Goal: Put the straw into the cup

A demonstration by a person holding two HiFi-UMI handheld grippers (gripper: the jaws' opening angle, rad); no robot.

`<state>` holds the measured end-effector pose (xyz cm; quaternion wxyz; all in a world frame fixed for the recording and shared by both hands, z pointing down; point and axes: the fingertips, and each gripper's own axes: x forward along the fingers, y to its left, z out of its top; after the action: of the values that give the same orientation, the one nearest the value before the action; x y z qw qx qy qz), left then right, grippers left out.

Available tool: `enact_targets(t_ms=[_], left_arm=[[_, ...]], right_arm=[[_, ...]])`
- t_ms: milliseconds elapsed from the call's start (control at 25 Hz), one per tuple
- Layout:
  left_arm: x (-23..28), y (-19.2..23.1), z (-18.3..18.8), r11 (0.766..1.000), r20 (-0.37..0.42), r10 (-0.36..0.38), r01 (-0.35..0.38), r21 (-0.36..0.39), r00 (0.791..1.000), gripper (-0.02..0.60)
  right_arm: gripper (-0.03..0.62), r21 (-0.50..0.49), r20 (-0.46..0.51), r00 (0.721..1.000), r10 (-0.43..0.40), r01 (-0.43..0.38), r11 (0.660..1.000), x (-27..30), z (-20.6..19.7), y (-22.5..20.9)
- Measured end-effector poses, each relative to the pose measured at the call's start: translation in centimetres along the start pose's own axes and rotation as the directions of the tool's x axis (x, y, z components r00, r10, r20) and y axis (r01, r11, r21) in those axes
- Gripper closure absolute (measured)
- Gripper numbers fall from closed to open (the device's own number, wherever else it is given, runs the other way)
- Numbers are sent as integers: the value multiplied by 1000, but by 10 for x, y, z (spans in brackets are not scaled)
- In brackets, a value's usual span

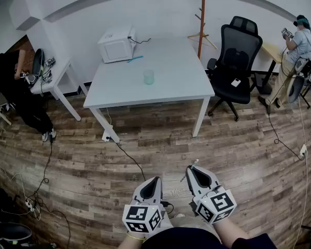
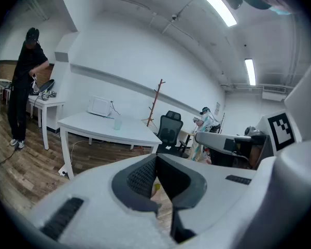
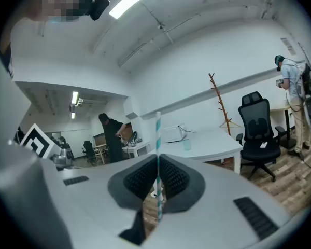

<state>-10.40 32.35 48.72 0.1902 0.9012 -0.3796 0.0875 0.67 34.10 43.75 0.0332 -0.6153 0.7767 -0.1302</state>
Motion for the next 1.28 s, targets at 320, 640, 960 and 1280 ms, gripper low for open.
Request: enact_targets(t_ms=[320,640,960,1280], left_arm=[[-5,-9,17,1000,51,18,-18,13,999,567],[-8,-22,14,1000,59,28,-28,4,998,568],[-13,-34,2,999,57,46,-45,-19,997,568],[2,-21,5,998,47,50,-49,-29,998,568]], right_arm=[[560,0,4,1000,30,-30,1000,-16,0,6],[560,-8,5,998,60,-60,998,-30,1,6],[560,8,-13,995,97,-97,995,-43,-3,2],[559,10,-18,994,106,-106,994,-21,-1,-3]])
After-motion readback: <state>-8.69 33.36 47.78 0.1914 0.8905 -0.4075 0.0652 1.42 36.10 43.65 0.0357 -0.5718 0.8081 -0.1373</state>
